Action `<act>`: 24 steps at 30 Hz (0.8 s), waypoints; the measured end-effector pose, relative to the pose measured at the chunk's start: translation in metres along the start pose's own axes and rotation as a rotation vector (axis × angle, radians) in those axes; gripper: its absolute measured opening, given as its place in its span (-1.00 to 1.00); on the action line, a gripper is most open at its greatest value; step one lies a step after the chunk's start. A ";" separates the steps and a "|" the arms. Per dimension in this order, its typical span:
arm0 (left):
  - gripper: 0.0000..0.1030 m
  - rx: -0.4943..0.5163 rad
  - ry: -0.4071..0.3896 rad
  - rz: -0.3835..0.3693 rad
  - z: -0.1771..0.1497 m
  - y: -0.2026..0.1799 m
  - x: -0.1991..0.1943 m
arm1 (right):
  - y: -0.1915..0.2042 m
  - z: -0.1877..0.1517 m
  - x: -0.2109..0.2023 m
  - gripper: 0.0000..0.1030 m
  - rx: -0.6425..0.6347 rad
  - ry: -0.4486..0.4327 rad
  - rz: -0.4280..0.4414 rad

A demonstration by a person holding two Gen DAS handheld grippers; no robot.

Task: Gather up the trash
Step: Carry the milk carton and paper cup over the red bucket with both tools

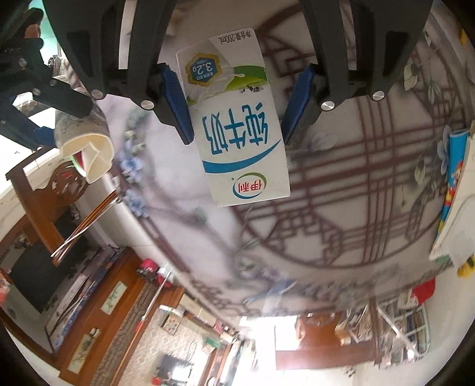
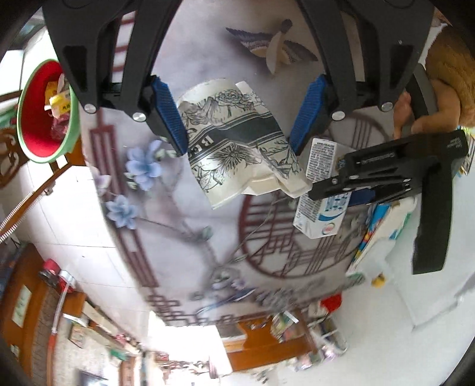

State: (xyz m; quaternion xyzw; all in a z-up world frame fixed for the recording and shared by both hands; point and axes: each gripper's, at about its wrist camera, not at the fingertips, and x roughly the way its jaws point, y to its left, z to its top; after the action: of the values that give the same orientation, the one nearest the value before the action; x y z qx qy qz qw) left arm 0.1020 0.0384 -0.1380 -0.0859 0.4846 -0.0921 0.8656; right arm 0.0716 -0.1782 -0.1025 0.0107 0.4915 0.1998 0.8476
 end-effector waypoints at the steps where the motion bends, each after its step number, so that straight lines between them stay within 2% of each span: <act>1: 0.12 0.005 -0.012 -0.004 0.001 -0.005 -0.004 | -0.006 0.000 -0.006 0.34 0.019 -0.012 -0.003; 11: 0.12 0.085 -0.082 -0.048 0.005 -0.056 -0.031 | -0.038 -0.019 -0.043 0.34 0.115 -0.087 -0.033; 24: 0.12 0.164 -0.087 -0.080 0.004 -0.107 -0.034 | -0.083 -0.042 -0.066 0.34 0.217 -0.115 -0.071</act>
State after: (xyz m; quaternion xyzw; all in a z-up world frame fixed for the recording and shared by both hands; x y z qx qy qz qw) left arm 0.0795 -0.0567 -0.0824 -0.0383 0.4338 -0.1622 0.8855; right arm 0.0352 -0.2848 -0.0876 0.0963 0.4611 0.1145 0.8746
